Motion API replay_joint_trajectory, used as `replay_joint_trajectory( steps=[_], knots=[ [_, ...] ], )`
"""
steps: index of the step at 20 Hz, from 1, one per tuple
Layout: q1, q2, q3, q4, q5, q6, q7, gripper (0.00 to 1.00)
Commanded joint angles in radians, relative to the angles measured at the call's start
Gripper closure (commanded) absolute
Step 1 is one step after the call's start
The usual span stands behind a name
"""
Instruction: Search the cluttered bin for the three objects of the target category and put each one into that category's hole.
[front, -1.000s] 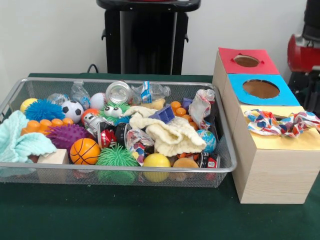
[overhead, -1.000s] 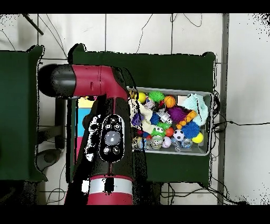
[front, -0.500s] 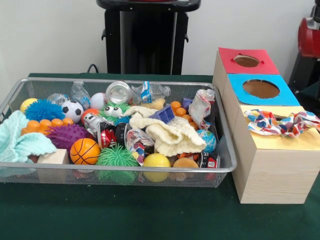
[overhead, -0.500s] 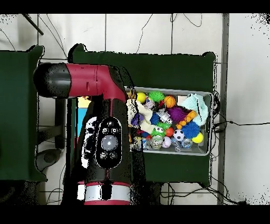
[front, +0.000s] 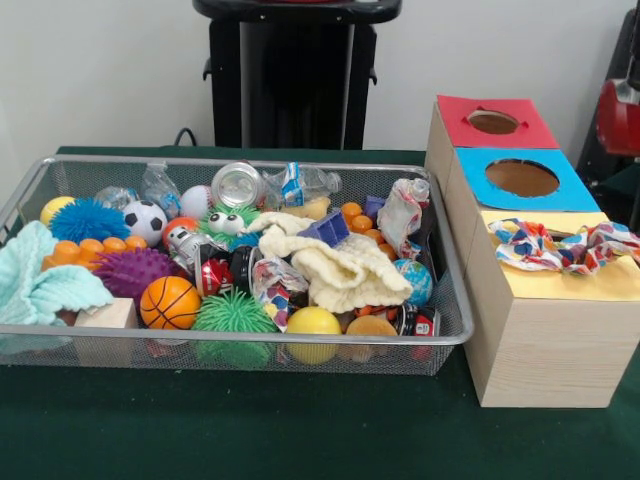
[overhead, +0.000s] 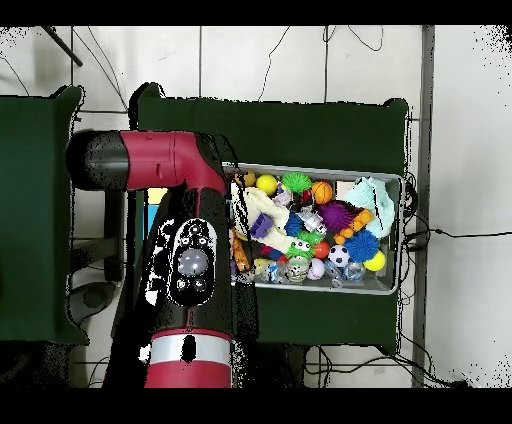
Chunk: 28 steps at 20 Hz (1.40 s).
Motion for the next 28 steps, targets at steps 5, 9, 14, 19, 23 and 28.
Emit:
replay_joint_trajectory(
  steps=[5,9,14,19,23,28],
  knots=[
    [0.013,0.085,-0.014,0.098,0.022,-0.044,0.267,1.0],
    [0.018,0.097,-0.024,0.082,0.022,-0.02,0.264,1.0],
    [0.012,0.111,-0.023,0.073,0.035,0.036,0.249,1.0],
    [0.005,0.096,0.012,0.111,0.068,0.006,0.248,1.0],
    [0.013,0.058,0.012,0.129,0.093,-0.014,0.255,1.0],
    [0.009,0.014,0.026,0.152,0.134,-0.04,0.246,1.0]
  ],
)
